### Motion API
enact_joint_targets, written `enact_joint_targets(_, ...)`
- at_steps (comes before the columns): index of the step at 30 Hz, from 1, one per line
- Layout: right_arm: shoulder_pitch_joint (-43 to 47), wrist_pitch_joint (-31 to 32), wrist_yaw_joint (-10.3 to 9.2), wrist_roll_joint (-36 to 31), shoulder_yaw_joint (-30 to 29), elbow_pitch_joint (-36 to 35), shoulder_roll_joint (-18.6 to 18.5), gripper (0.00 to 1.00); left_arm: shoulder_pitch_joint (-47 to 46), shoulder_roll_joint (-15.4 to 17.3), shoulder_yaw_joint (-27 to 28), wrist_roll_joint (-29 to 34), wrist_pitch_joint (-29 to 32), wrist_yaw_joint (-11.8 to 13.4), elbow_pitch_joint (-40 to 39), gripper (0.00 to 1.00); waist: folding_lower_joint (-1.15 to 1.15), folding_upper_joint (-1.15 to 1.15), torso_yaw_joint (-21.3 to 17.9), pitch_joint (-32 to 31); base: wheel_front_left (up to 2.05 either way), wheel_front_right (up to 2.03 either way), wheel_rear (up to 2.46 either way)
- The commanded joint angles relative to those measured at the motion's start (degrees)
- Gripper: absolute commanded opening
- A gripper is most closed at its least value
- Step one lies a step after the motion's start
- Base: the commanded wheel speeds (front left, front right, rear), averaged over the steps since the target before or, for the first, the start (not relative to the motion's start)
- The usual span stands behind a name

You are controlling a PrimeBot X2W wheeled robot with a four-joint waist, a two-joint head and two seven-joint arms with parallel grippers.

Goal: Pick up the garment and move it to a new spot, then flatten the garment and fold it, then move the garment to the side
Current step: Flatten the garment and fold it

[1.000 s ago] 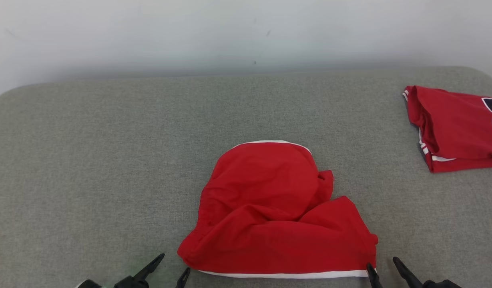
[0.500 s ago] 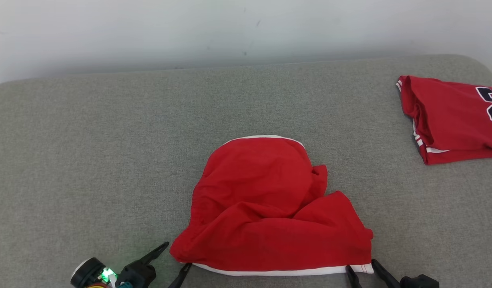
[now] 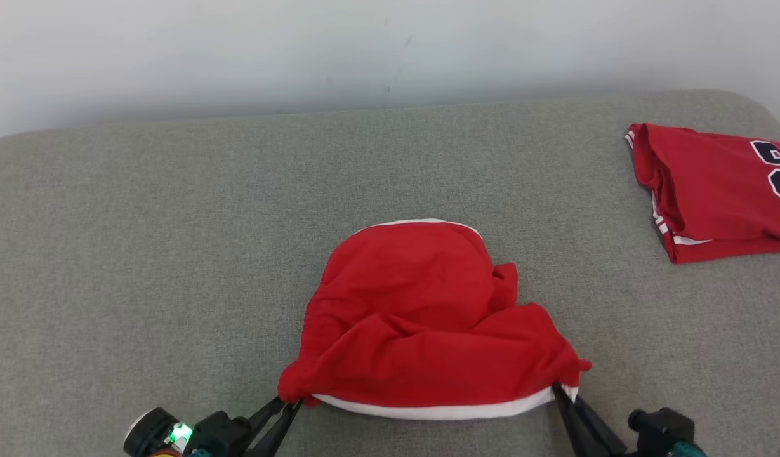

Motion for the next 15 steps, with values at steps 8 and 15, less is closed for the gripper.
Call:
enact_joint_targets(8,-1.8,0.0,-0.16,-1.9,-3.9,-11.6,-2.4,0.00,0.1,0.2,5.7,0.8,-0.2,0.1,-8.3,0.00,0.00,0.00,0.3,0.1,0.00,0.00,0.00)
enact_joint_targets(15,-13.4,1.0,-0.16,1.7,-3.3,-14.0,-5.3,0.00,-11.8,2.5,6.2,-2.1,-0.2,0.1,-10.8,0.00,0.00,0.00,0.2,2.7,0.00,0.00,0.00)
